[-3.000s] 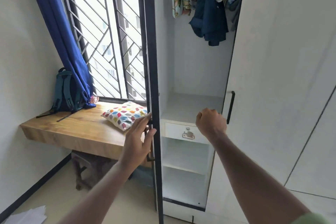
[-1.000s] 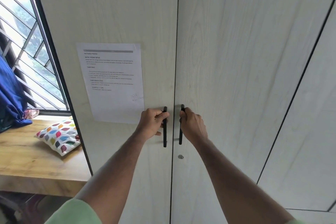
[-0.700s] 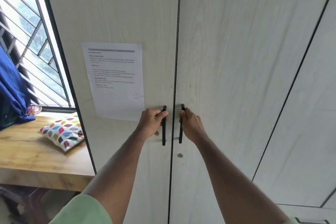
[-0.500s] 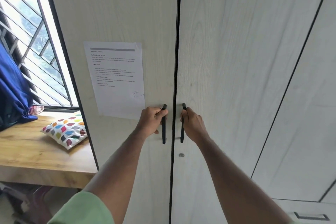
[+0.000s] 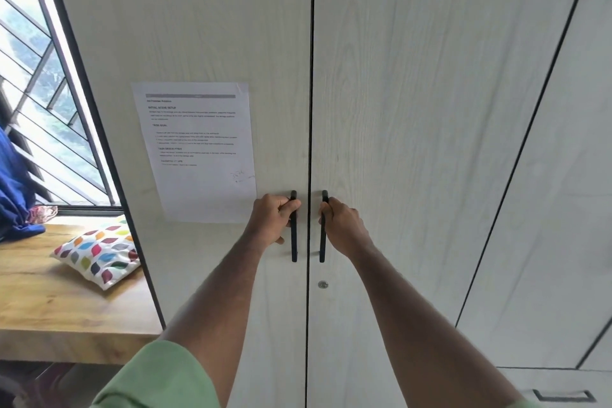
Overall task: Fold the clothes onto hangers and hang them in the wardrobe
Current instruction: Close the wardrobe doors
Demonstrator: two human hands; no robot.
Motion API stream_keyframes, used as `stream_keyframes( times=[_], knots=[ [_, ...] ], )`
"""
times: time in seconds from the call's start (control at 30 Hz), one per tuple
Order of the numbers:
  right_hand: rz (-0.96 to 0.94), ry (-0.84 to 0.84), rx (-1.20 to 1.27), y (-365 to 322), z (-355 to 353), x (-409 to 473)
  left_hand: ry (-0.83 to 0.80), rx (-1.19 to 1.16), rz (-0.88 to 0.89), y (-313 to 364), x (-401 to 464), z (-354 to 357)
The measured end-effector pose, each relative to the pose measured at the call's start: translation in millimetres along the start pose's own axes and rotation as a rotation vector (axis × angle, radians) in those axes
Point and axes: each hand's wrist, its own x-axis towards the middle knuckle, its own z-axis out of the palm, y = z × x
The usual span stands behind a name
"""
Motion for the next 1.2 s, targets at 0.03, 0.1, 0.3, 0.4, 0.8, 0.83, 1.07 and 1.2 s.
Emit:
stream_keyframes(
  times=[0.03, 0.1, 0.3, 0.4, 0.8, 0.83, 1.07, 1.2],
  knots=[
    [-0.004, -0.003, -0.010, 1, 0, 3, -0.003, 0.007, 0.004, -1, 3, 1],
    [-0.014, -0.002, -0.017, 5, 2, 9, -0.010, 0.017, 0.004, -4, 10, 2],
    [-0.011, 0.030, 0.014, 7, 8, 4, 0.005, 0.059, -0.011, -5, 8, 5],
    [0.026, 0.021, -0.077, 3, -1, -3, 0.078, 0.226, -0.024, 0, -1, 4],
    [0.253, 0.175, -0.267, 49, -47, -63, 0.003, 0.465, 0.256, 43, -45, 68],
    [0.295, 0.187, -0.283, 60, -55, -77, -0.046, 0.459, 0.285, 48, -50, 83],
    [0.656, 0.341, -0.373, 136, -125, -204, -0.419, 0.368, 0.480, 97, -115, 201],
    [0.849, 0.445, -0.399, 163, -151, -295, -0.625, 0.300, 0.603, 124, -176, 257]
  ],
)
